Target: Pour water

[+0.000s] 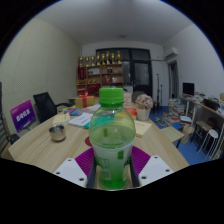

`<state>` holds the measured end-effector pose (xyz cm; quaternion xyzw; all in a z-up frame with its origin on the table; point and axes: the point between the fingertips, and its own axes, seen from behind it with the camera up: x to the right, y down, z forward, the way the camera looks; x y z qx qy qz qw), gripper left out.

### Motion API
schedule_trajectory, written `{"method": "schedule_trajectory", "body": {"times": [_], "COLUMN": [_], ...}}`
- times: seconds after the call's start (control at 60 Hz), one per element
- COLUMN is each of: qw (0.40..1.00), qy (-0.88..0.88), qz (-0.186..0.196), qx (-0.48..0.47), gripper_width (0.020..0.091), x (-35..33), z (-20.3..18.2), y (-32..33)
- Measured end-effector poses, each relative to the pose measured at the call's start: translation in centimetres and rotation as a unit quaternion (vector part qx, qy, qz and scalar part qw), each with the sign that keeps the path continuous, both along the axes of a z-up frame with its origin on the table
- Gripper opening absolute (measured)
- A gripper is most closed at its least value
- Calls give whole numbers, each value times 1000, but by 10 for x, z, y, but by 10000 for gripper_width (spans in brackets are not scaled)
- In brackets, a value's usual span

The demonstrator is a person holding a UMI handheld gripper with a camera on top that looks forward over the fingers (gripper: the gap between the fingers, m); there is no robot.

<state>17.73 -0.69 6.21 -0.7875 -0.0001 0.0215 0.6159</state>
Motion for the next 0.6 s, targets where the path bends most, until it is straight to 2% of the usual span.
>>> {"method": "schedule_trajectory", "body": {"times": [0.133,0.167,0.183,0.25,0.283,0.433,0.533,0.583,0.6], "qw": [1000,1000,1000,1000,999,982,933,899,885], "qy": [8,7,5,3,-13,-186,-359,-437,-463], "qz": [-14,-11,-6,0,-6,-19,-21,-9,-11], "qx": [10,2,-4,-30,-32,-32,-33,-36,-34], "gripper_width": [467,476,440,420,391,388,387,388,388], "x": [1,2,2,8,15,61,58,50,35], "z": [0,-1,-1,0,11,85,129,145,135], "y": [-1,0,1,4,6,43,86,107,123]}}
